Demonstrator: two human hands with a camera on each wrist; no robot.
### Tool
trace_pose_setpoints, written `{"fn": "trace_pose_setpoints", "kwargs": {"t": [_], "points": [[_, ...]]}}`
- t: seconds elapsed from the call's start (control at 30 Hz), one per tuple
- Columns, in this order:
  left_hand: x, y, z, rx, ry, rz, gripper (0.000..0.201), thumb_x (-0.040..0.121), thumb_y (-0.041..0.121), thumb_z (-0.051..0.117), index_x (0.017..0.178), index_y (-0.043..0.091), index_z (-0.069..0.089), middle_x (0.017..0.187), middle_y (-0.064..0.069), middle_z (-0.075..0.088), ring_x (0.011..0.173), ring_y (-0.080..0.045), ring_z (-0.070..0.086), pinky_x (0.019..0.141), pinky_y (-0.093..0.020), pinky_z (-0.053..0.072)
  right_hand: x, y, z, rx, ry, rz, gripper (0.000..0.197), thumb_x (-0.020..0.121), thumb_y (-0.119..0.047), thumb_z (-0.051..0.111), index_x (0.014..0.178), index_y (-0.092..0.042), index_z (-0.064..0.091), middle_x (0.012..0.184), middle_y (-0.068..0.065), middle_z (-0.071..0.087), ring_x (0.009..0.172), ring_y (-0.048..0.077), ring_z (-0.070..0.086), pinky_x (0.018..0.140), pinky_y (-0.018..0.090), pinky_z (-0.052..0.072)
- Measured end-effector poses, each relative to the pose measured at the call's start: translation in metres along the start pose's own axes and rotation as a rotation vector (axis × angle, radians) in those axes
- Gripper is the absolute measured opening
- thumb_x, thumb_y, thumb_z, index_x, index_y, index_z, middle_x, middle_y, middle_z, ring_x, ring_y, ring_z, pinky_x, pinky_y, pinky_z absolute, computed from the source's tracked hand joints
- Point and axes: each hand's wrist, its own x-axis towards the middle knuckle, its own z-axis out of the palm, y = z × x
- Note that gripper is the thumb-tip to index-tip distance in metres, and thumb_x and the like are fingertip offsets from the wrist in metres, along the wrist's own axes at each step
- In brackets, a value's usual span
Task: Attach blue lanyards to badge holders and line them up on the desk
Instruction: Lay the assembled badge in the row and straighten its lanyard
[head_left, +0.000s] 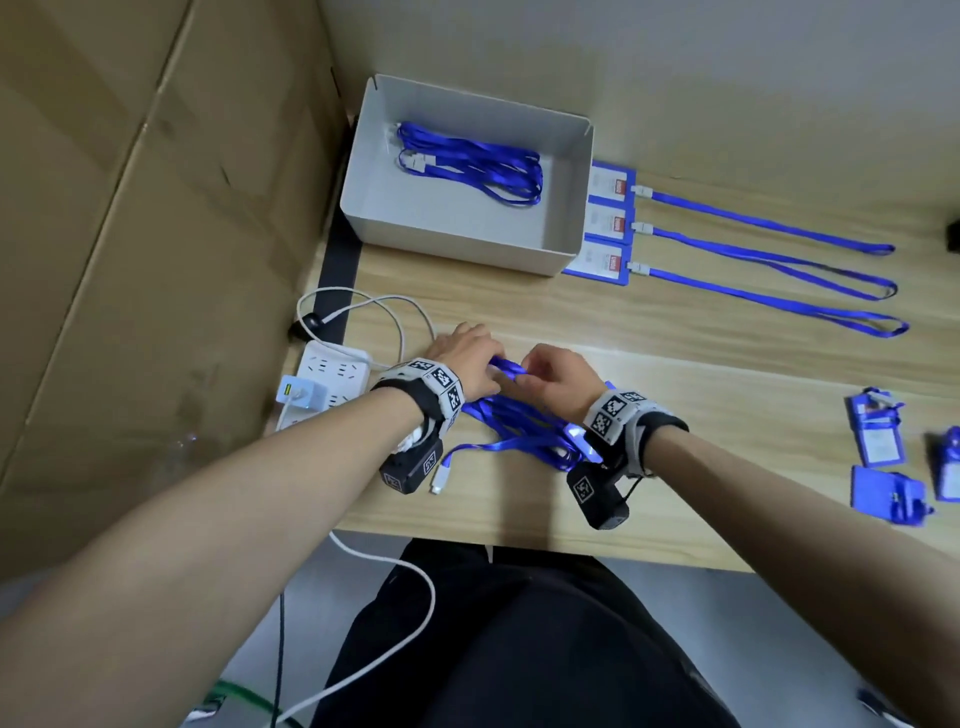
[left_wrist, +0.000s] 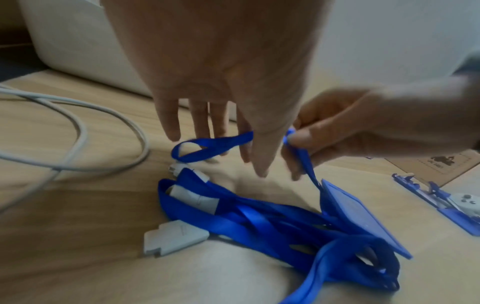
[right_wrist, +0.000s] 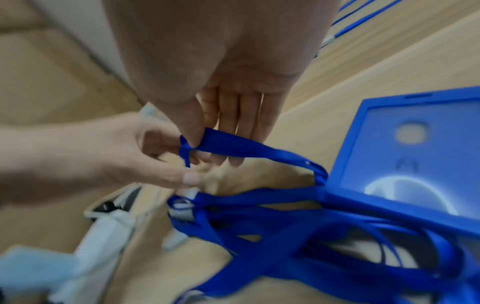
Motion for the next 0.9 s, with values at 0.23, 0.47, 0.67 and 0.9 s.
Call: {"fn": "trace_pose_setpoints", "kwargs": {"t": [0.23, 0.47, 0.67, 0.9], "points": [[-0.007, 0.009, -0.038, -0.2, 0.079, -0.173, 0.022, 0.08, 0.015, 0.05, 0.079, 0.026, 0.068, 0.084, 0.002, 0.072, 0.087, -0.026, 0.065, 0.069, -0.026, 0.04, -0.021, -0.017, -0.056, 0.327, 0.014, 0.069, 0.013, 0.09, -0.015, 0.068, 0.079, -0.014, 0.06, 0.053, -0.002, 0.045, 0.048, 0.012, 0.036, 0.045, 0.023, 0.028], [-0.009, 0.014, -0.077, -0.219, 0.167, -0.309, 0.026, 0.089, 0.019, 0.047, 0.071, 0.025, 0.065, 0.066, 0.005, 0.064, 0.081, -0.025, 0.064, 0.069, -0.03, 0.046, -0.033, -0.005, -0.125, 0.219, 0.091, -0.015, 0.019, 0.086, -0.024, 0.075, 0.079, -0.012, 0.062, 0.058, -0.008, 0.051, 0.046, 0.001, 0.039, 0.045, 0.012, 0.031], [-0.001, 0.055, -0.072, -0.278, 0.204, -0.383, 0.026, 0.09, 0.019, 0.049, 0.069, 0.023, 0.064, 0.055, 0.003, 0.06, 0.067, -0.026, 0.064, 0.061, -0.026, 0.04, -0.048, 0.044, -0.188, 0.157, 0.182, -0.034, 0.029, 0.084, -0.032, 0.077, 0.072, -0.007, 0.067, 0.063, 0.0, 0.051, 0.057, 0.01, 0.042, 0.059, 0.025, 0.036], [0.025, 0.134, -0.032, -0.413, 0.142, -0.347, 0.026, 0.091, 0.018, 0.049, 0.071, 0.018, 0.066, 0.047, 0.001, 0.055, 0.041, -0.016, 0.052, 0.054, -0.024, 0.039, -0.072, 0.103, -0.231, 0.084, 0.159, -0.038, 0.02, 0.09, -0.03, 0.069, 0.078, -0.013, 0.071, 0.061, -0.001, 0.062, 0.057, 0.013, 0.049, 0.059, 0.027, 0.041]]}}
